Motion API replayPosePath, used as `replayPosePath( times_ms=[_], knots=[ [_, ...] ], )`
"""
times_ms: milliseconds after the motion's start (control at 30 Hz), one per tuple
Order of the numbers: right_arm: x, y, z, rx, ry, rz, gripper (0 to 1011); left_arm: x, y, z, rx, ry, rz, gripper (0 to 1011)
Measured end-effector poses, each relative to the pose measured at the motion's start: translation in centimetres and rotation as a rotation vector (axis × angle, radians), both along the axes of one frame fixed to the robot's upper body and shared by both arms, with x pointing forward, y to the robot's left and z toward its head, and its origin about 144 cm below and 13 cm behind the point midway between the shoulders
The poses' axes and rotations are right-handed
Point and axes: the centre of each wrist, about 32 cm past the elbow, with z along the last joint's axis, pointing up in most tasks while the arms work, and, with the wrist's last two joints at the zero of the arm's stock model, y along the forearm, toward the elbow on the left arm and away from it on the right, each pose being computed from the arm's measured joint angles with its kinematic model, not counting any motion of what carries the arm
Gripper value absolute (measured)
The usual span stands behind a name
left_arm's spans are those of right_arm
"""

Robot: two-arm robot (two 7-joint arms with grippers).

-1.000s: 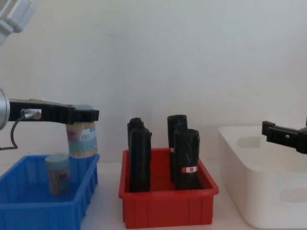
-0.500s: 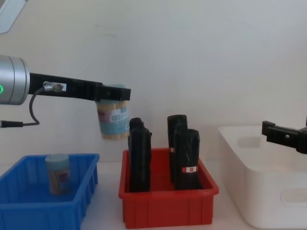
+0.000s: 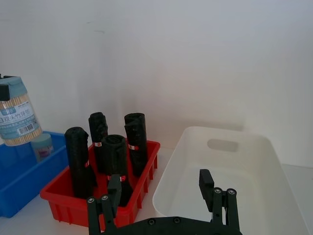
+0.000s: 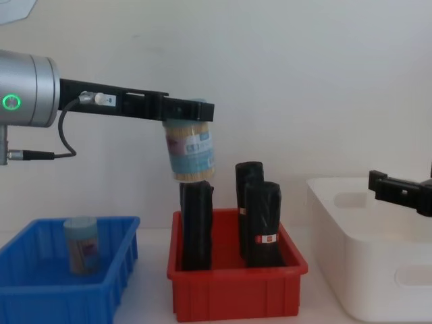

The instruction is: Pick the cotton swabs from the blue box and place them into the white box.

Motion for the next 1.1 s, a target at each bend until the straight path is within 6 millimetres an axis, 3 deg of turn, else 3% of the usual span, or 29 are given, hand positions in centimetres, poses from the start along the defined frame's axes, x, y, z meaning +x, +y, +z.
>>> replayPosePath(
  times_ms=[667,1100],
  knots=[
    [0.0,-0.2,0.4,-0.021,-0.015,0.099,1002,0.1,-0.4,0.5,-0.014,-0.002,-0.049,671],
    [0.4,-0.2,2.3,-0.066,-0.048,0.276,1002,0.1,-0.5,0.6,-0.016,-0.003,-0.057,671]
  ],
)
